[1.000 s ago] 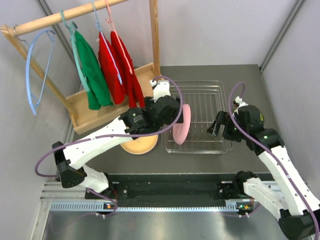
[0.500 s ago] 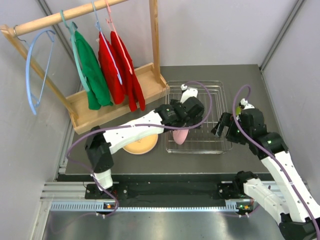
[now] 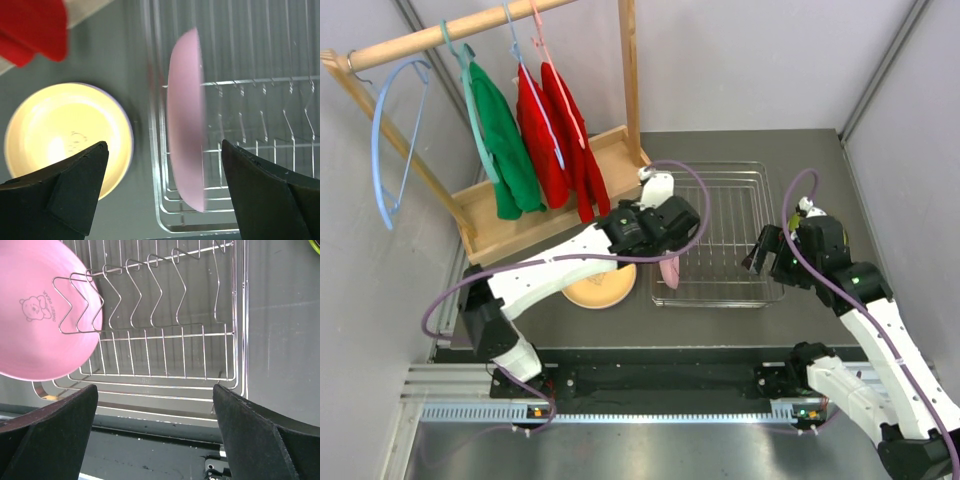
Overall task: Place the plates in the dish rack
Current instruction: Insert the plate into the dish rack.
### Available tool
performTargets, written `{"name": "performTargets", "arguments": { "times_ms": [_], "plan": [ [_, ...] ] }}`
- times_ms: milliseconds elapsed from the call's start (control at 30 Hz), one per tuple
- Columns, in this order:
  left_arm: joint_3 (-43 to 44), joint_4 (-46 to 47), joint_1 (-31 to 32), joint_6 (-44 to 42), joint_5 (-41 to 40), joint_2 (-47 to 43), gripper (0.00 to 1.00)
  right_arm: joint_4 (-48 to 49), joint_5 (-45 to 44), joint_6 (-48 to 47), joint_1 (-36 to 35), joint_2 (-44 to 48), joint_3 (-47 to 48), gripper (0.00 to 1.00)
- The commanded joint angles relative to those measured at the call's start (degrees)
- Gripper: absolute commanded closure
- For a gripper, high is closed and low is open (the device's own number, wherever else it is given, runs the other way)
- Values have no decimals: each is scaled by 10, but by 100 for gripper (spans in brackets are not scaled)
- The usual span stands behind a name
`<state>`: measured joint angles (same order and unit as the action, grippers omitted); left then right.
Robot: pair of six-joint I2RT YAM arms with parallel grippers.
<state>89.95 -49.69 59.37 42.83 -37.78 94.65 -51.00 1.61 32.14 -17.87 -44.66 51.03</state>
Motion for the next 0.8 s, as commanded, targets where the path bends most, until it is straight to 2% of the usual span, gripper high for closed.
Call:
{"name": "performTargets", "arguments": {
  "times_ms": [0, 267, 533, 633, 667, 767],
  "plan": [
    [-21, -25, -12, 26, -54, -67, 1, 13, 6, -2, 5, 3, 1, 3],
    [-28, -3, -13, 11, -43, -111, 1, 12, 7, -2, 5, 3, 1, 3],
    [-106, 32, -13, 41, -18, -187, 1, 9, 17, -13, 6, 0, -4, 3],
    [-137, 54, -13, 45, -1, -227, 1, 32, 89, -44, 6, 7, 2, 3],
    [-152, 57, -14, 47, -1, -238, 1, 41, 180, -58, 6, 9, 3, 3],
    [-173, 47, -13, 65, -18, -273, 1, 70, 324, -70, -4, 19, -10, 3]
  ]
}}
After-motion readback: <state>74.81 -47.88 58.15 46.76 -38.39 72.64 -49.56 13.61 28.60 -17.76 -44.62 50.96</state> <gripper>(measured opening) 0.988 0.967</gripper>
